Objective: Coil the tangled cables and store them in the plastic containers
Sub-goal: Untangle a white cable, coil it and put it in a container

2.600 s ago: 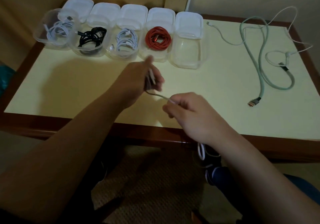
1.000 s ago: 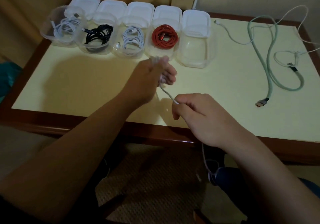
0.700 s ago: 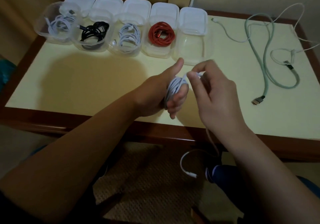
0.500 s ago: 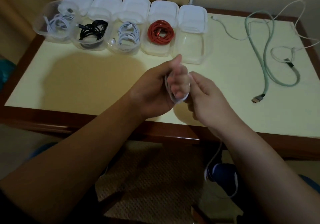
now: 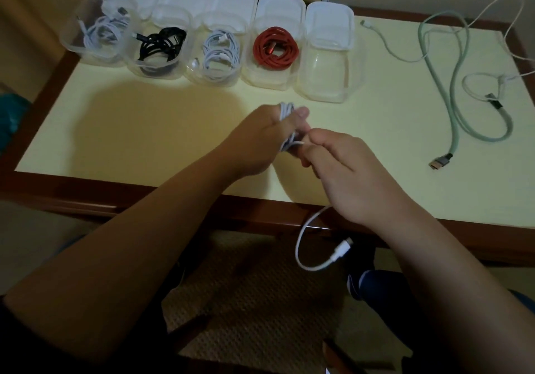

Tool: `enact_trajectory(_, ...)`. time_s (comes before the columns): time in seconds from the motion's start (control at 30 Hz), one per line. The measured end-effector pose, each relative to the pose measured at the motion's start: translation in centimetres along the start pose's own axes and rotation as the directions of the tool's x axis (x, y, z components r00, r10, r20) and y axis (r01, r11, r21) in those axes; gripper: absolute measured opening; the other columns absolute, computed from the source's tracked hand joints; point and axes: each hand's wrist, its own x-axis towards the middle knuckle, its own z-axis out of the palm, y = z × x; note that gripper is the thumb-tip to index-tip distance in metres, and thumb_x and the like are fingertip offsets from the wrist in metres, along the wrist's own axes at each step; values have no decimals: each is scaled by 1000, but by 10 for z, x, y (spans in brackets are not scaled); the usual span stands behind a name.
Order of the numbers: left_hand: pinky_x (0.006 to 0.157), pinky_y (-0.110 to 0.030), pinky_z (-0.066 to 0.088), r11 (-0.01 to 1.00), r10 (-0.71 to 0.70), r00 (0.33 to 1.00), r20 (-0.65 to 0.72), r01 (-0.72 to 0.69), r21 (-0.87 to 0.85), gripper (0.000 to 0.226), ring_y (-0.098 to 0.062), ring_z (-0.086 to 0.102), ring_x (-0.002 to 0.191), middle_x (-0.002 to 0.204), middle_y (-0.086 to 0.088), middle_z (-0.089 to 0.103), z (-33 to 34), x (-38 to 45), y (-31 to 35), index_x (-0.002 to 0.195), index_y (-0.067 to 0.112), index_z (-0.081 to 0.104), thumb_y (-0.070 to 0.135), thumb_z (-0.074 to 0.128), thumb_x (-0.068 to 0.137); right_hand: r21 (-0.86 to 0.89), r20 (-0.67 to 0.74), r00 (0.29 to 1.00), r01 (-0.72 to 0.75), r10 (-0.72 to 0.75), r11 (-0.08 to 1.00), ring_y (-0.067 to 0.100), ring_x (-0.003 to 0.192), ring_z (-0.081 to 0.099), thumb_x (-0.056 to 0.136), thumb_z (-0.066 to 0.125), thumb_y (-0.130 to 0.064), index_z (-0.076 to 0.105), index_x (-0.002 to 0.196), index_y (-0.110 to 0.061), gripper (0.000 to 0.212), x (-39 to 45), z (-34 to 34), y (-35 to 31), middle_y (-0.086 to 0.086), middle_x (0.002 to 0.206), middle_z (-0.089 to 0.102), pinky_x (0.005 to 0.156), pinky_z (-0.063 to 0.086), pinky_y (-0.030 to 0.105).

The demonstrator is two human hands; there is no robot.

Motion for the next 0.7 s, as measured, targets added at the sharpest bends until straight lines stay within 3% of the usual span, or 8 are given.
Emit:
enact_trajectory(0.13,64,-29,51,994,-104,966,237,111,-16,69,-24,59,54,56,-15,57,0,-3,5,61,7,61,49,34,109,-45,-62,991,117,-120,992,9,84,71,111,47,-22,69,91,-20,29,-1,-3,2,-10,83,76,82,51,33)
enact_trajectory(0.17,61,-31,50,987,-141,937,320,158,-29,75,-27,54,51,56,-18,50,-1,-3,7,59,7,57,57,29,107,-22,-80,989,126,-128,992,9,82,72,111,49,-24,66,95,-18,23,-1,-3,3,-10,81,76,80,52,32)
enact_trajectory(0.23,53,-31,45,958,-179,851,493,266,-111,82,-26,37,46,51,-14,34,-3,-4,8,54,6,43,68,18,103,47,-125,987,105,-99,993,7,61,65,109,54,-29,52,102,-15,16,2,0,6,-10,69,71,62,48,34)
enact_trajectory(0.33,41,-26,33,870,-79,765,639,365,-330,73,-22,19,44,47,-4,20,-5,-4,7,52,15,27,65,17,103,194,-157,987,20,11,981,12,47,36,107,57,-37,40,102,-12,31,7,2,13,-7,54,47,50,32,34)
enact_trajectory(0.43,37,-23,31,752,32,738,674,426,-502,59,-13,20,43,49,2,16,-4,-3,1,56,20,24,47,26,108,370,-132,976,-115,175,922,16,52,34,108,51,-44,45,95,-16,32,13,8,12,-8,57,41,50,28,35)
enact_trajectory(0.57,37,-22,33,489,197,693,694,545,-682,54,-12,24,41,48,3,22,-5,0,-3,55,21,28,40,33,105,674,39,926,-302,375,675,15,51,33,110,43,-47,51,101,-16,33,17,19,9,2,62,39,43,30,23)
enact_trajectory(0.63,38,-25,32,343,249,677,692,607,-717,53,-13,26,43,48,2,25,-7,1,-5,55,20,31,39,36,105,649,63,931,-311,359,694,14,47,30,112,40,-45,52,102,-17,32,16,23,7,2,61,38,42,25,21)
enact_trajectory(0.7,38,-26,32,270,262,693,672,616,-740,53,-14,27,43,48,2,27,-7,2,-8,55,20,32,38,37,105,637,68,940,-298,333,711,13,45,29,113,35,-41,52,99,-17,32,14,27,4,1,59,39,43,24,22)
